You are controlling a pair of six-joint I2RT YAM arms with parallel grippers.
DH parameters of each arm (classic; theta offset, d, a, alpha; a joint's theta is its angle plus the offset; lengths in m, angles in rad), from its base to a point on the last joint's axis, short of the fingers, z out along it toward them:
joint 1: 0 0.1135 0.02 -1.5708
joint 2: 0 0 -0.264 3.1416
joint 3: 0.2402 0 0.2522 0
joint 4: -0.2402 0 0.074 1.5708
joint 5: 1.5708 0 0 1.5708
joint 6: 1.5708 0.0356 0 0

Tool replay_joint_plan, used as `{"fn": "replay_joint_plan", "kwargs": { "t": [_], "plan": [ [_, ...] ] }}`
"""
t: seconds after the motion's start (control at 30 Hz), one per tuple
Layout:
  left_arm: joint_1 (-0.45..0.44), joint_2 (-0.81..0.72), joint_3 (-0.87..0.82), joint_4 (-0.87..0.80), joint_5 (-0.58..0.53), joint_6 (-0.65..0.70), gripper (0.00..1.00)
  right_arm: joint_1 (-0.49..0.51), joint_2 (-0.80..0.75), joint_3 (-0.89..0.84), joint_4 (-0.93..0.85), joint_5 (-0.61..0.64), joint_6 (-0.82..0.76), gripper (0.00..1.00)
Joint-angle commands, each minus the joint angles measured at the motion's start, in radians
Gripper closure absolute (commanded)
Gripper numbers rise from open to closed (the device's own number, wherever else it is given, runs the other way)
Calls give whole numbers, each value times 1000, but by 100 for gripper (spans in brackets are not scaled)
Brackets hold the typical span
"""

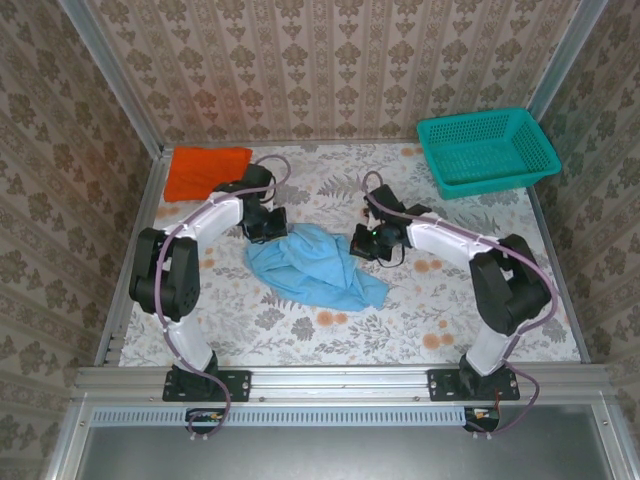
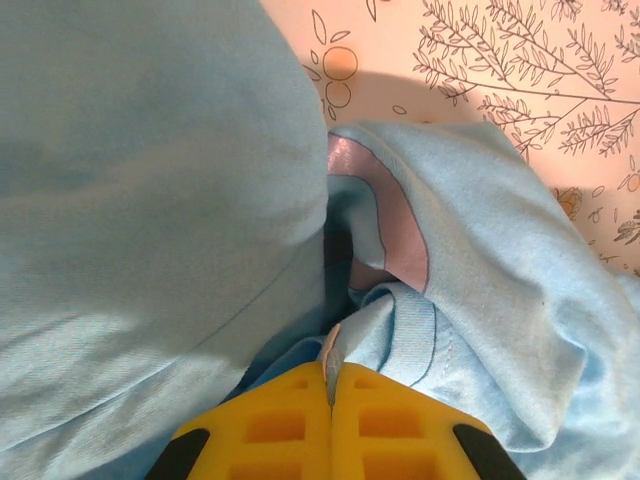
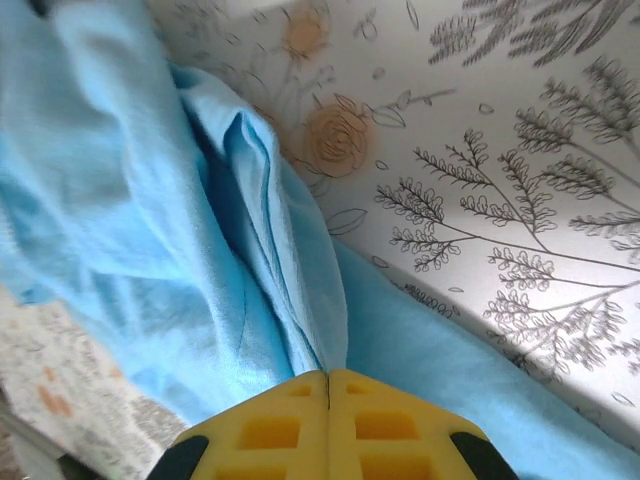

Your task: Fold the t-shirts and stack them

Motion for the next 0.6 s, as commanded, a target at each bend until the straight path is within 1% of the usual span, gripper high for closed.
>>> {"fn": "replay_joint_plan", "kwargs": {
  "t": [0.0,0.07,0.13,0.2,0.27,0.33,0.43,0.5,0.57],
  "plan": [
    [17,-98,105,58,4,-27,100,-73,-113,40,-53,-41,30,100],
    [27,-139,190,106,4,-48,100,-123,-154,100,-101,-50,29,100],
    [33,-152,316,146,10,-57,100,-181,-182,180,-157,-68,26,100],
    [32,-142,480,168,23,-55,100,-235,-203,286,-195,-93,30,100],
    [32,-127,615,183,42,-56,100,-266,-215,383,-226,-99,21,100],
    [30,-124,697,198,54,-60,100,-277,-228,447,-245,-84,8,100],
    [29,-146,678,246,112,-59,100,-278,-263,453,-236,-51,-14,99],
    [29,-155,618,227,107,-52,100,-281,-287,405,-231,-32,-15,98],
    [37,-150,551,244,118,-74,100,-287,-293,361,-226,-30,-10,98]
  ]
}}
